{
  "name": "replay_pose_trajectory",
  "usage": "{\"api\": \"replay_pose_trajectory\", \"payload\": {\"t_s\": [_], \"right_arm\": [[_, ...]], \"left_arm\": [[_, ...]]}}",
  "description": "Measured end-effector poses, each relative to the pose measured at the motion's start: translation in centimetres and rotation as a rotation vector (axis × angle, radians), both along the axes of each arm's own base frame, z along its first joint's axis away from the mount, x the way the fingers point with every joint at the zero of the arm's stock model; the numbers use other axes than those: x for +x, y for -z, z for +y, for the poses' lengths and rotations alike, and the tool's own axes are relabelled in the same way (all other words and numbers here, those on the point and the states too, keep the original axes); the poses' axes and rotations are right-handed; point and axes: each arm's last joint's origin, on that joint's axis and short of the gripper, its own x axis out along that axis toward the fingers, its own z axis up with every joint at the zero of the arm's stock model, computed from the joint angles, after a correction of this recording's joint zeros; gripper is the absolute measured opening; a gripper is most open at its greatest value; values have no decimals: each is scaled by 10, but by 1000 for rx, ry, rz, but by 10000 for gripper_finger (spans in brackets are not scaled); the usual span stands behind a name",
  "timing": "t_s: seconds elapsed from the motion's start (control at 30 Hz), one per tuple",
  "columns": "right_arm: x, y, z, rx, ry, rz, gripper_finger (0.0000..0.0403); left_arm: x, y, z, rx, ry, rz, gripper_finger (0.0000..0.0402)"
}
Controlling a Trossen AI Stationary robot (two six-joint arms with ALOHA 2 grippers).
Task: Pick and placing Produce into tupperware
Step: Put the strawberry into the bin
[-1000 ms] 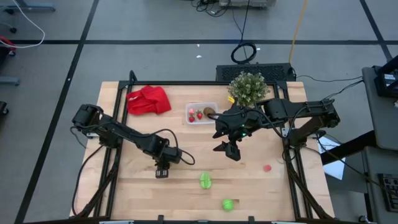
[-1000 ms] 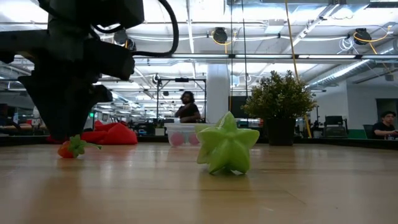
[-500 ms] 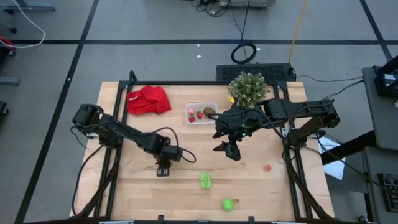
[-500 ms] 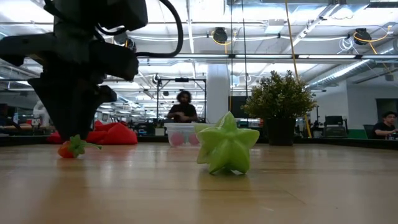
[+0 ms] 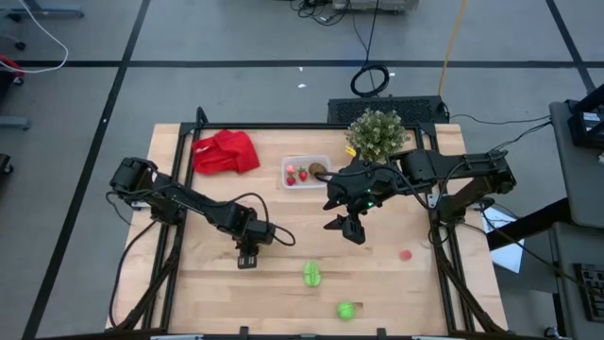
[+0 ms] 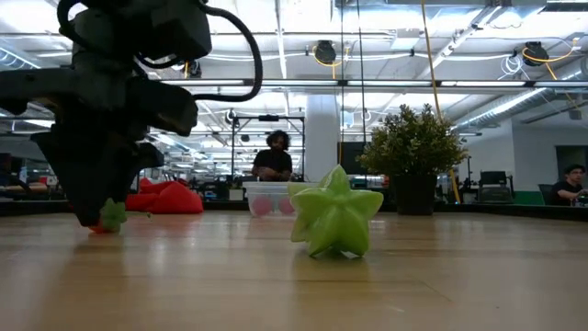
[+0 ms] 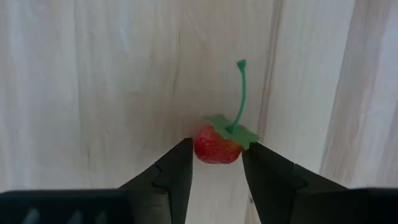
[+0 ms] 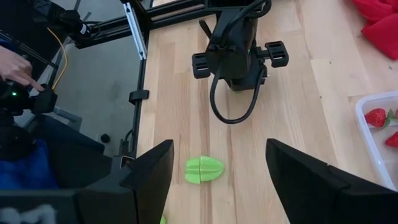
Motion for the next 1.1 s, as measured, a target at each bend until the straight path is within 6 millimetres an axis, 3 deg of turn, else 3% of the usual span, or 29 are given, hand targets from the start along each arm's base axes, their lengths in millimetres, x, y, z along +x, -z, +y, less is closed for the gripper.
{"api": "replay_pose_trajectory", "payload": {"t_s": [1.1], "right_arm": [[0, 0, 0, 1, 1, 0, 247]], "left_arm": [[5, 7, -1, -2, -36, -13, 136]]}}
